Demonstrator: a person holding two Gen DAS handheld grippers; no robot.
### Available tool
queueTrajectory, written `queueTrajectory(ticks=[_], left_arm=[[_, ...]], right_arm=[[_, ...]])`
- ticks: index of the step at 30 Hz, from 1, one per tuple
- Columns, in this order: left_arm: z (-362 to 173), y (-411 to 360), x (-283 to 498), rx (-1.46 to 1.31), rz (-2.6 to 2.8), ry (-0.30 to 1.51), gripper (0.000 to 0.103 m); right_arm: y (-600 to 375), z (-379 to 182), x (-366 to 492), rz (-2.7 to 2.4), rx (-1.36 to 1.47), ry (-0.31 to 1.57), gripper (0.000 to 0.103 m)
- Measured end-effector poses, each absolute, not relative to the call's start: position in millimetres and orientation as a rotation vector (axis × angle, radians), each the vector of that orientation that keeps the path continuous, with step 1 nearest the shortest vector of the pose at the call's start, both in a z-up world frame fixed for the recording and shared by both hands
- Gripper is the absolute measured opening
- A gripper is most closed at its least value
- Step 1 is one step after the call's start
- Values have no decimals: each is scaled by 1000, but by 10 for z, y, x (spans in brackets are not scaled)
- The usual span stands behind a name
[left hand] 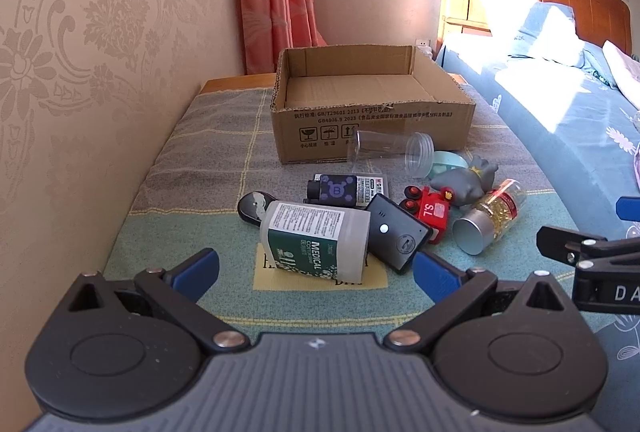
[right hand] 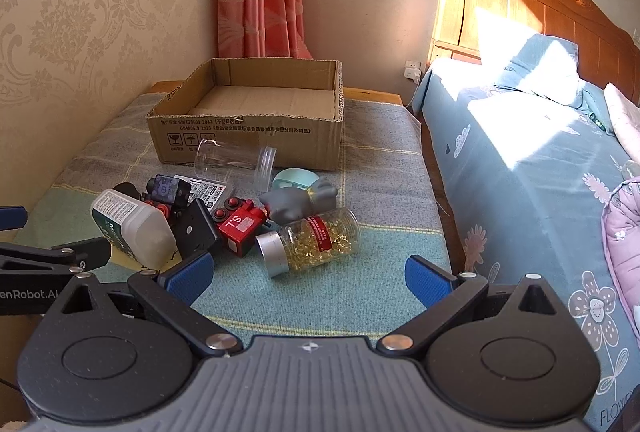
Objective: Organize rigid objects
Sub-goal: 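Move the left tool onto the white plastic bottle while the right tool approaches the capsule jar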
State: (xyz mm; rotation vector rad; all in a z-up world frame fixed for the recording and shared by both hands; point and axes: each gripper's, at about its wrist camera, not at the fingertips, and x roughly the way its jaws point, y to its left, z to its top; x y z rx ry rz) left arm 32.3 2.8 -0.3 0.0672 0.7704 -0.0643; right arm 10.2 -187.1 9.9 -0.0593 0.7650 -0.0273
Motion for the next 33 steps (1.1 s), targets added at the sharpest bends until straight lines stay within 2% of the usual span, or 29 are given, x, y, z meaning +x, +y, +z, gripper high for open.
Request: queueTrajectory(ticks=[9, 15, 21, 33], left_arm=[[-79, 127, 978, 79, 3, 770, 102], [-340, 137, 1414, 92, 15, 860, 102], [-454, 199, 1403, 79, 25, 885, 102], [-394, 370, 873, 67, -53, 863, 102]], right_arm=[[-2056, -109, 301, -25, -18, 799, 103], [-2130, -210, 403, -21, 2, 829, 103], [-2152, -245, 476, -9, -1, 836, 103], [-2132, -393, 517, 83, -38, 838, 103]])
